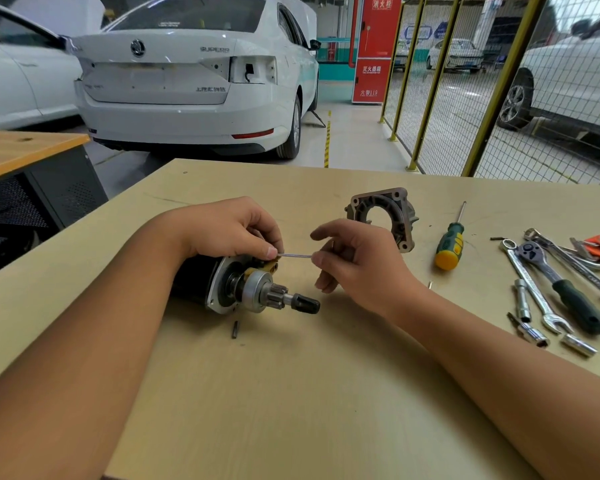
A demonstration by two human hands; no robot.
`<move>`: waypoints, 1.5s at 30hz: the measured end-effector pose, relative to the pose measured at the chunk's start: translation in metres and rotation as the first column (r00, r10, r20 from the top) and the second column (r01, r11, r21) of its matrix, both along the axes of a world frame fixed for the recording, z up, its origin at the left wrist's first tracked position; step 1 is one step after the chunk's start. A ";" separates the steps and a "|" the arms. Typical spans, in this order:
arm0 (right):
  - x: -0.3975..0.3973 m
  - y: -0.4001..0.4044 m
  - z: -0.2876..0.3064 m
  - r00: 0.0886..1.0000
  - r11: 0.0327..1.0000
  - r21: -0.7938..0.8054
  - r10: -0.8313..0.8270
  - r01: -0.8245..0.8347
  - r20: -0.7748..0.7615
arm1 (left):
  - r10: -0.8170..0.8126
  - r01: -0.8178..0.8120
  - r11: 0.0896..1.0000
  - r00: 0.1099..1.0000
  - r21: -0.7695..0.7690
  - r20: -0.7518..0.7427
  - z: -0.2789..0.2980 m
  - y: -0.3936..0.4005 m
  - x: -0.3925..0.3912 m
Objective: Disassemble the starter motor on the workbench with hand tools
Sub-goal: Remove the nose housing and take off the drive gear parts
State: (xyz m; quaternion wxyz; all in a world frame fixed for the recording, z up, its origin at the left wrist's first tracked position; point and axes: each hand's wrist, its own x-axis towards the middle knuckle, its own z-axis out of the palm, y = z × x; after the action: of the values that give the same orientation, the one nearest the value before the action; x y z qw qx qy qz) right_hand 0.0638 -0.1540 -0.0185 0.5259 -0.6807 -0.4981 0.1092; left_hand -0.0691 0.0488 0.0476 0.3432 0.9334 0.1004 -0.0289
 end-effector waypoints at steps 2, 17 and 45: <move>-0.003 0.000 0.000 0.997 0.999 -0.035 0.007 -0.010 -0.076 | -0.004 0.004 1.000 1.000 0.002 0.001 0.000 0.000 0.000; -0.004 -0.002 0.023 0.746 0.986 -0.130 -0.007 -0.106 -0.666 | -0.010 0.010 1.000 1.000 0.012 -0.010 -0.001 0.003 0.001; 0.003 0.000 0.015 0.820 0.996 0.000 0.075 -0.091 -0.568 | 0.247 -0.260 0.966 0.921 0.005 0.300 0.007 0.015 -0.013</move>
State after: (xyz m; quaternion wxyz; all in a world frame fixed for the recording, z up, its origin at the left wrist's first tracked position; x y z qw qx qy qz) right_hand 0.0663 -0.1544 -0.0036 0.6354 -0.6023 -0.3470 0.3361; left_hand -0.0819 0.0634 0.0546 0.3343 0.9137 0.1681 0.1586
